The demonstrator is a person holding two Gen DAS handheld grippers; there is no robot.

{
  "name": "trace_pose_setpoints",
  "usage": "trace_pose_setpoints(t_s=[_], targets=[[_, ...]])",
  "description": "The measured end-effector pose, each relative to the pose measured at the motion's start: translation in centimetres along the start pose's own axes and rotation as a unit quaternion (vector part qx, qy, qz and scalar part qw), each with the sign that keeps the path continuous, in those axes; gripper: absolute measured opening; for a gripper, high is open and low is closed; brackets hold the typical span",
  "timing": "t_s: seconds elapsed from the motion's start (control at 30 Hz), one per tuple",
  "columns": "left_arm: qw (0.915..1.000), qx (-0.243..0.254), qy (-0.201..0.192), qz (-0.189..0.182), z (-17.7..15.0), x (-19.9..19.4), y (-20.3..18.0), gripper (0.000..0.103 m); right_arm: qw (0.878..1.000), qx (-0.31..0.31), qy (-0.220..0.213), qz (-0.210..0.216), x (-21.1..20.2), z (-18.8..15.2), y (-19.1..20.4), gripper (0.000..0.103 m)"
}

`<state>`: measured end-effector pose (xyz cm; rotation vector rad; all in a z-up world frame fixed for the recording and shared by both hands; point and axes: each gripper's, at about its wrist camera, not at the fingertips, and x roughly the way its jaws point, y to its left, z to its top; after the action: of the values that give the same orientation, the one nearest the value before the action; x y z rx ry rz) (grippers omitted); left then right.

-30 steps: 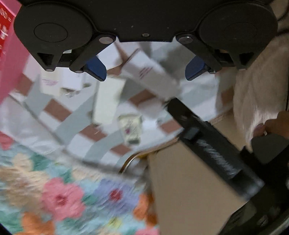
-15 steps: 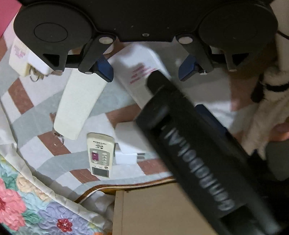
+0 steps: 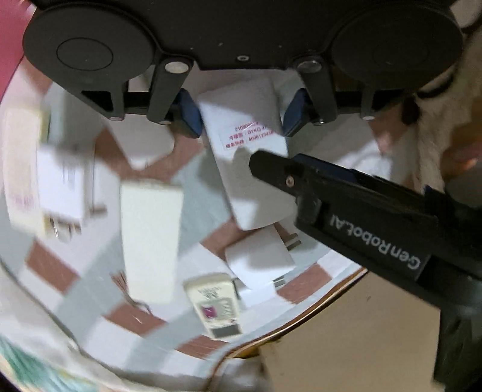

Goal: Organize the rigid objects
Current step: 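Move the left gripper down over the white power bank with red print, then close the left gripper on the power bank's end and lift it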

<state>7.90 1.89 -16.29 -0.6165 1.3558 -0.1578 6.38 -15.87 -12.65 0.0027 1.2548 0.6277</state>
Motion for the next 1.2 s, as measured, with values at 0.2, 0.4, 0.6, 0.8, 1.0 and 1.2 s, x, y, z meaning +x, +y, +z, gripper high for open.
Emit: trace_pose_setpoints(t_s=[0.2,0.4,0.6,0.8,1.0,1.2], targets=[[0.9993,0.000,0.028,-0.024,-0.6,1.0,-0.4,0.022,1.000,-0.008,-0.010,0.015,-0.7,-2.2,0.6,0.052],[0.9947,0.068,-0.038,0.068,-0.9,-0.7,-1.4,0.026,0.997,-0.072,-0.012,-0.030,1.8,-0.3,2.6,0.065],[0.9959,0.055,-0.012,0.072,-0.2,0.5,-0.1,0.034,0.991,-0.104,-0.017,-0.080,2.8,-0.6,4.4,0.066],[0.9996,0.019,0.015,0.017,-0.6,1.4,0.6,0.037,0.998,0.010,-0.042,-0.036,1.9,-0.5,2.0,0.066],[0.9993,0.035,0.001,0.015,-1.0,1.3,0.2,0.035,0.997,0.033,-0.063,-0.021,1.6,-1.2,1.3,0.066],[0.9945,0.097,-0.017,0.035,-2.1,0.4,-1.5,0.033,0.995,0.034,-0.085,-0.024,0.9,-2.7,1.9,0.066]])
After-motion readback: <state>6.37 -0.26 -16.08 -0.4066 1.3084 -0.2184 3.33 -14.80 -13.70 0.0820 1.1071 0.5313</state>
